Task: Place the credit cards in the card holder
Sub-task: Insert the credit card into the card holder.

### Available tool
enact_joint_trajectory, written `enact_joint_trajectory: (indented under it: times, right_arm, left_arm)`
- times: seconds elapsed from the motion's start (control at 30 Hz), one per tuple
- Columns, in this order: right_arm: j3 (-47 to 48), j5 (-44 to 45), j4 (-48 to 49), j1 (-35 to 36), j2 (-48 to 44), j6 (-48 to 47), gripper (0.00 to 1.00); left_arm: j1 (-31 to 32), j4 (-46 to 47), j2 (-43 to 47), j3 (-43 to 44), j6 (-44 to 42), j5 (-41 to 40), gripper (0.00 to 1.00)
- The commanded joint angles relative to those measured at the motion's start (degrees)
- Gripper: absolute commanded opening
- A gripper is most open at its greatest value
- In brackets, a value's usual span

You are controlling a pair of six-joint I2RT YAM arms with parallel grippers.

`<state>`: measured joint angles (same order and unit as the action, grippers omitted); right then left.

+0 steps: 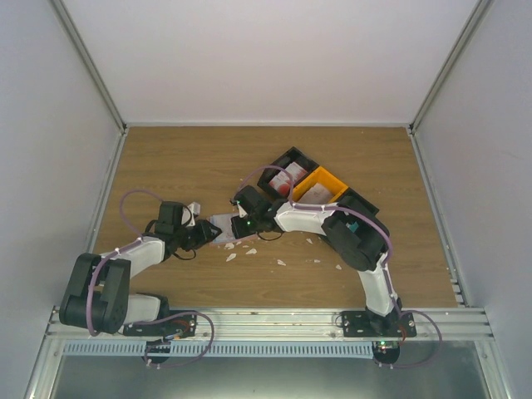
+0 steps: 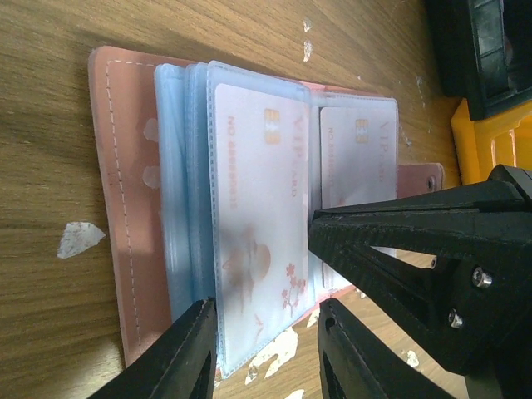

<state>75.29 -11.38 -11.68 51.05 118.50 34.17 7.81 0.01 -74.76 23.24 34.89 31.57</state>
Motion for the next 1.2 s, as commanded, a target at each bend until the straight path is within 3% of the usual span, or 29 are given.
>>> enact_joint_trajectory:
  times: [0.0, 0.67, 0.97, 1.17]
  right_arm:
    - [-1.8, 0.4, -3.8, -0.4, 0.1, 0.4, 0.00]
    - [-4.5, -1.3, 1.2, -0.7, -3.4, 0.8, 0.01]
    - [-8.0, 1.7, 4.6, -1.9, -10.8, 1.8, 0.15]
    - [-10.9, 6.0, 3.9, -3.1, -16.4, 1.9, 0.18]
  left_arm:
    - [-0.3, 3.0, 0.6, 1.1, -1.2, 1.1, 0.36]
    - [-0.2, 6.0, -2.0, 1.8, -1.1, 8.0, 0.32]
    - [0.4, 7.4, -4.7, 3.6, -0.4, 10.1, 0.34]
    - [1.7, 8.5, -6.0, 5.1, 0.4, 11.7, 0.40]
